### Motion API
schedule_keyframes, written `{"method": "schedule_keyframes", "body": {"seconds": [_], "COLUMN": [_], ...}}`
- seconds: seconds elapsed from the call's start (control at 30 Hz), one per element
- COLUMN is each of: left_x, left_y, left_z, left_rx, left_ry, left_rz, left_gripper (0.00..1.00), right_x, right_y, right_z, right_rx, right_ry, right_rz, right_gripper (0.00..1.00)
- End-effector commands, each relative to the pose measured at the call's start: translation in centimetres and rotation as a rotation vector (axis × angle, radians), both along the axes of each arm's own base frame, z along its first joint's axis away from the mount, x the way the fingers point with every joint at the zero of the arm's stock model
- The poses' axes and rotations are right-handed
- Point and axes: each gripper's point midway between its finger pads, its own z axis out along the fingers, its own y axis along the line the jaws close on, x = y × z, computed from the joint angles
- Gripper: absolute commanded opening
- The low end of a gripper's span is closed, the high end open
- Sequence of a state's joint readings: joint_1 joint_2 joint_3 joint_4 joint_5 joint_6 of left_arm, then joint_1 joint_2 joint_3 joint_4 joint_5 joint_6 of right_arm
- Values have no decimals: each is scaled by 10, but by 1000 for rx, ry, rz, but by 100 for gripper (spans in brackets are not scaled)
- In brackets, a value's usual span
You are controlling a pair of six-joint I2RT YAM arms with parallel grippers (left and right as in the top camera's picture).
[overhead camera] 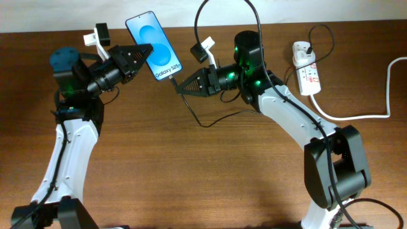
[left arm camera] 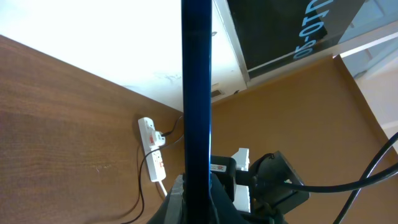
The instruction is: Plug charger to phone and switch on socket
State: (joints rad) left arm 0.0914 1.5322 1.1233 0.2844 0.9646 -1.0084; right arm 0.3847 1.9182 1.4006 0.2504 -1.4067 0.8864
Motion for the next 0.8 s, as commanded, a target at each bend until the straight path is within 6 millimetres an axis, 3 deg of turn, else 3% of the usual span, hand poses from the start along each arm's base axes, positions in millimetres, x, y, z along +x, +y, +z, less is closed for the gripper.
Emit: {"method": "schedule_keyframes", "body": {"seconds": [0.0, 0.43, 0.77], "left_x": [-4, -8, -13], "left_y": [-2, -6, -23], "left_z": [4, 5, 4], "left_rx": [-2, -6, -7], "left_ry": [-12, -12, -8], "left_rz": [-24, -53, -97], "left_gripper": [0, 0, 0], "right_x": [8, 17, 19], "right_y": [-1, 1, 9], "right_z": [0, -2, -3], "right_rx": [5, -12, -22], "right_ry": [-37, -21, -27], "right_rz": [-34, -88, -116], "right_gripper": [4, 4, 4]}}
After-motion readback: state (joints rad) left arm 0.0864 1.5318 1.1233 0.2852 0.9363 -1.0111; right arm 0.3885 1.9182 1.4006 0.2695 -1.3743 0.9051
